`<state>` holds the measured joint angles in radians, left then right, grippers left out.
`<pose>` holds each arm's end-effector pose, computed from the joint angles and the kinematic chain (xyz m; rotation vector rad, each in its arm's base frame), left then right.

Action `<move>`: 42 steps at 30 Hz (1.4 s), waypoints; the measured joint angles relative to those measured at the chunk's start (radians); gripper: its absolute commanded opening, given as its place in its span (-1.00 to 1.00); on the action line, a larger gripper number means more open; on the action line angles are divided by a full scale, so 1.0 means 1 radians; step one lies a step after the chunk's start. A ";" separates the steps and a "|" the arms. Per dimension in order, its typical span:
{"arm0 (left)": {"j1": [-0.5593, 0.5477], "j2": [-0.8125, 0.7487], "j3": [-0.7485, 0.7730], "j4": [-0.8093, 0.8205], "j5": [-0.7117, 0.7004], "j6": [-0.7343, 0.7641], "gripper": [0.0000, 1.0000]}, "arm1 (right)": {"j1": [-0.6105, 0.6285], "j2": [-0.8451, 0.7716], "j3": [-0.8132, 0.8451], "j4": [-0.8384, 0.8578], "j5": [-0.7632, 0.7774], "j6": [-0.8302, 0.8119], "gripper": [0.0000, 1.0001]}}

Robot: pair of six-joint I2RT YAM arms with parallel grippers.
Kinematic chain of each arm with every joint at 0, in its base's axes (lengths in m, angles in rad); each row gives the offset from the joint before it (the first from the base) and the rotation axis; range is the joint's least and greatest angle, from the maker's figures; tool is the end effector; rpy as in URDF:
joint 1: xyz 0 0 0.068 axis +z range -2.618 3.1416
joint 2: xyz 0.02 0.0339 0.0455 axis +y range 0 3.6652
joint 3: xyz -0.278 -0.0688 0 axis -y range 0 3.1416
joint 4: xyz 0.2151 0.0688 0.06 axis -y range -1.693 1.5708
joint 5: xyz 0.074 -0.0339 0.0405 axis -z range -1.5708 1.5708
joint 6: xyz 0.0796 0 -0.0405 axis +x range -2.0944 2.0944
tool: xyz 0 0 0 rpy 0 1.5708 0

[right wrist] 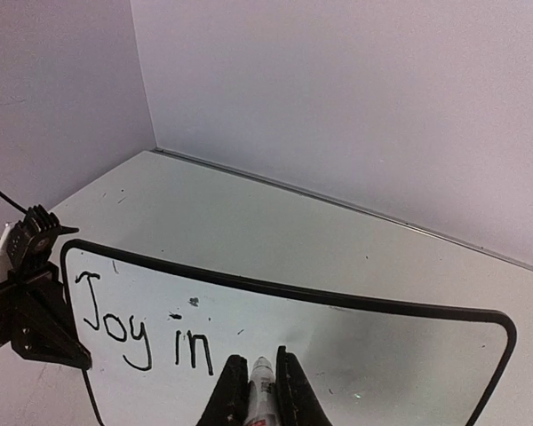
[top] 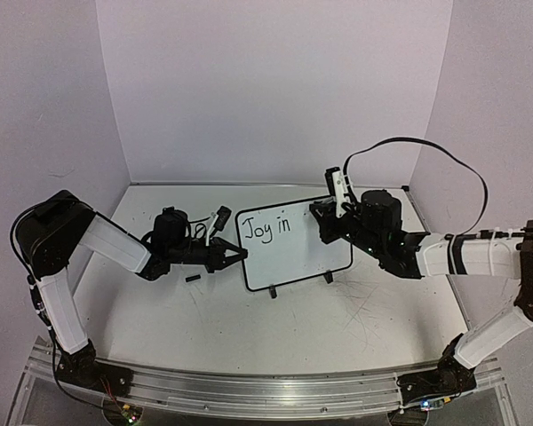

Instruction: Write a sentence on the whiteboard

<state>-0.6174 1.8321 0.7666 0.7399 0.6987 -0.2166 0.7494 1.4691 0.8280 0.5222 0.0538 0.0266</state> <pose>0.2772 -0.2596 0.1797 0.8840 1.8016 -1.2111 0.2609 0.2370 0.2913 -0.5690 1.6213 0.5341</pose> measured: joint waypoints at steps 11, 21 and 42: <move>0.000 0.000 0.000 0.000 0.000 0.003 -1.00 | 0.000 0.042 0.002 0.004 -0.018 0.004 -1.00; 0.000 0.000 0.000 0.000 0.000 0.004 -1.00 | 0.000 0.074 0.016 0.018 -0.010 0.012 -1.00; 0.000 0.000 0.000 -0.003 -0.002 0.003 -1.00 | 0.002 0.096 0.036 0.039 0.031 0.012 -1.00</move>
<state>-0.6171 1.8317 0.7666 0.7373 0.6964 -0.2141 0.7515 1.5651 0.8639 0.5610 0.0853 0.0387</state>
